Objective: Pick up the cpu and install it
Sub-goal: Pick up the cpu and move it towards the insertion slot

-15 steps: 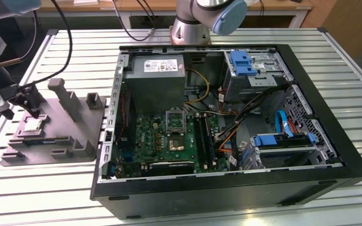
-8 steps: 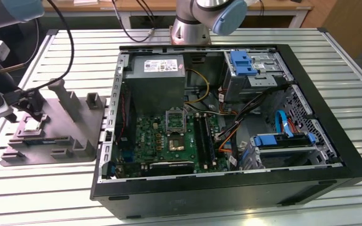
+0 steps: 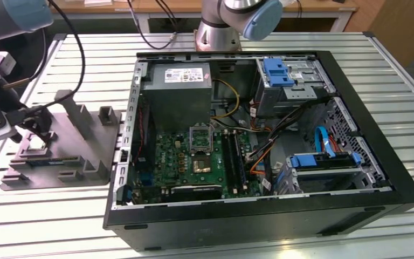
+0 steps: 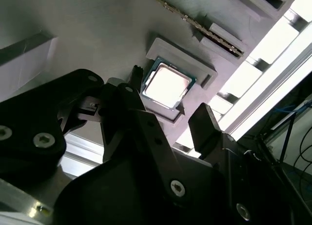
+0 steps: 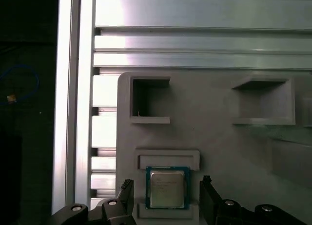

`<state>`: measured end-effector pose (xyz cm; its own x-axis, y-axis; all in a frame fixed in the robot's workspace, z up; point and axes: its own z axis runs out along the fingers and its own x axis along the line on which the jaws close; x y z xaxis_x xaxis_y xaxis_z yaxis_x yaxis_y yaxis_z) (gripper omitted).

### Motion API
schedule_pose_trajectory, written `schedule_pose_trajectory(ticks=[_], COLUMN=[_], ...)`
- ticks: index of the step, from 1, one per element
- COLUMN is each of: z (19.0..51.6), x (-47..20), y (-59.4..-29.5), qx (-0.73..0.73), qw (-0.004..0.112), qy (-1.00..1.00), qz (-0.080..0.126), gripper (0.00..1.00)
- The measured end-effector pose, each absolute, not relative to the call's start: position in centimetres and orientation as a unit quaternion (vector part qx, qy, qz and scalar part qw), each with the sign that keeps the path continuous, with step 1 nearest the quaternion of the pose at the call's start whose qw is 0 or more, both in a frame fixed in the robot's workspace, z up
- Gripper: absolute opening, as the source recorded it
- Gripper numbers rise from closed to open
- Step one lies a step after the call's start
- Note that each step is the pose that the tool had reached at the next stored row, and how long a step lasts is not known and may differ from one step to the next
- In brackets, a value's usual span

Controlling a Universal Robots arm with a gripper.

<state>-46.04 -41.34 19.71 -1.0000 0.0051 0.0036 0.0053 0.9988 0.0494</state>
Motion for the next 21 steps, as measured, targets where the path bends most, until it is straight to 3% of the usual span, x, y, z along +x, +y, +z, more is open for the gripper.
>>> schedule_pose_trajectory(ticks=[21], z=[18.3], x=[-46.1], y=[-41.3], qx=[-0.003], qw=[0.002], qy=[-1.000], qz=[-0.025], gripper=[0.65])
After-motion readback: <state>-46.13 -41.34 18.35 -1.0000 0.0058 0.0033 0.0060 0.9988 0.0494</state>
